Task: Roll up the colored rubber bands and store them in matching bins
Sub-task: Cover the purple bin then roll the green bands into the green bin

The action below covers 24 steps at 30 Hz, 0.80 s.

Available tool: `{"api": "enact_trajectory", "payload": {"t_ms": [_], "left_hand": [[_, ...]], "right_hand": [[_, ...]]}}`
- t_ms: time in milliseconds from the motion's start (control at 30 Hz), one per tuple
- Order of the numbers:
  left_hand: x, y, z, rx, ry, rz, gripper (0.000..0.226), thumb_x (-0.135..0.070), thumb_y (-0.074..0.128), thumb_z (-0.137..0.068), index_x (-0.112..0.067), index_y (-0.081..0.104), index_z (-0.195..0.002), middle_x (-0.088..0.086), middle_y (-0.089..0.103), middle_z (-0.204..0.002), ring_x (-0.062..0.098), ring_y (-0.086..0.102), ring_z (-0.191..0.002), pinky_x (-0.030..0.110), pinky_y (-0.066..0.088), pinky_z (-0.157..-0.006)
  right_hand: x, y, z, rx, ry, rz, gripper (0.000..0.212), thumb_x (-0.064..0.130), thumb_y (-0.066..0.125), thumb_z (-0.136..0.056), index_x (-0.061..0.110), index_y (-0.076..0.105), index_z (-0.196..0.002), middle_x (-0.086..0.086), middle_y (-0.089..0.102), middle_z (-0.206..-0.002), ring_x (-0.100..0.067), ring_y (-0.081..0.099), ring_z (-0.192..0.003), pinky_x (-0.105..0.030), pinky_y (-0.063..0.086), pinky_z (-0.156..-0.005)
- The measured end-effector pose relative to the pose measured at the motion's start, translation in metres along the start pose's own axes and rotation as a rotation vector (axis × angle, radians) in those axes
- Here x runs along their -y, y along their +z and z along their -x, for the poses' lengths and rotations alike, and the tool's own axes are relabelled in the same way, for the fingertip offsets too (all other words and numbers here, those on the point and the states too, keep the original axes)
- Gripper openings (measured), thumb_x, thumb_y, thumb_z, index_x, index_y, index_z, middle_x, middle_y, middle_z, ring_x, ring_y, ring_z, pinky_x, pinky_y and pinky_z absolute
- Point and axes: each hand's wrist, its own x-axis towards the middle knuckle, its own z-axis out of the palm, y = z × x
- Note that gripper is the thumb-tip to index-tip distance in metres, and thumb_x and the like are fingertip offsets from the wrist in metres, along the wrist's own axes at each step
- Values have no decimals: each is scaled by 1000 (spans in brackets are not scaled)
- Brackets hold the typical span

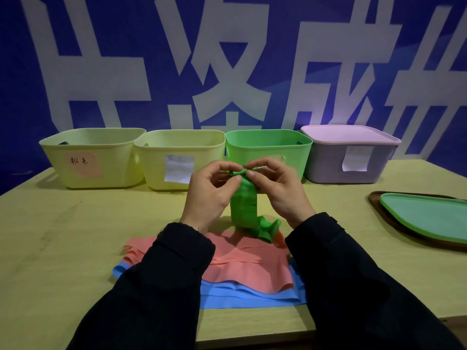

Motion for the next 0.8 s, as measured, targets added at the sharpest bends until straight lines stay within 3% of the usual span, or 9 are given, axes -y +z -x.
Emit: {"api": "enact_trajectory", "payload": {"t_ms": [167, 400, 500, 600, 800], "left_hand": [[-2, 0, -1, -12, -1, -1, 19, 1, 69, -91, -17, 74, -95, 1, 77, -96, 14, 73, -93, 28, 58, -86], [-21, -10, -8, 72, 71, -96, 23, 7, 68, -88, -14, 76, -90, 3, 72, -106, 10, 70, -99, 21, 54, -87], [-23, -15, -5, 84, 13, -13, 16, -1, 73, -89, -14, 75, -99, 3, 72, -110, 16, 71, -102, 31, 57, -92], [-25, -16, -3, 50, -60, 38, 25, -9, 77, -88, -14, 70, -111, 6, 73, -110, 20, 72, -98, 33, 60, -88], [-30, -13, -1, 26, -65, 31, 14, -7, 69, -94, -19, 74, -99, 7, 77, -99, 20, 72, -95, 39, 59, -89]], "right_hand": [[1, -2, 0, -11, -43, 21, 23, 4, 65, -94, 26, 71, -96, -16, 73, -87, -17, 67, -82, -35, 54, -74], [13, -2, -6, 13, 55, -51, 10, 6, 67, -93, 12, 71, -100, -1, 75, -83, -11, 68, -76, -28, 58, -71], [20, -2, -5, 11, 45, -49, 11, 1, 69, -90, 11, 72, -95, 0, 75, -80, -11, 69, -74, -23, 56, -70], [27, -2, -1, -4, 9, -36, 13, 0, 71, -87, 13, 72, -92, -6, 74, -80, -13, 69, -74, -24, 57, -72], [34, 2, 7, -16, -10, -41, 14, 8, 72, -89, 11, 71, -102, -13, 70, -83, -14, 68, -78, -24, 55, -70]]}}
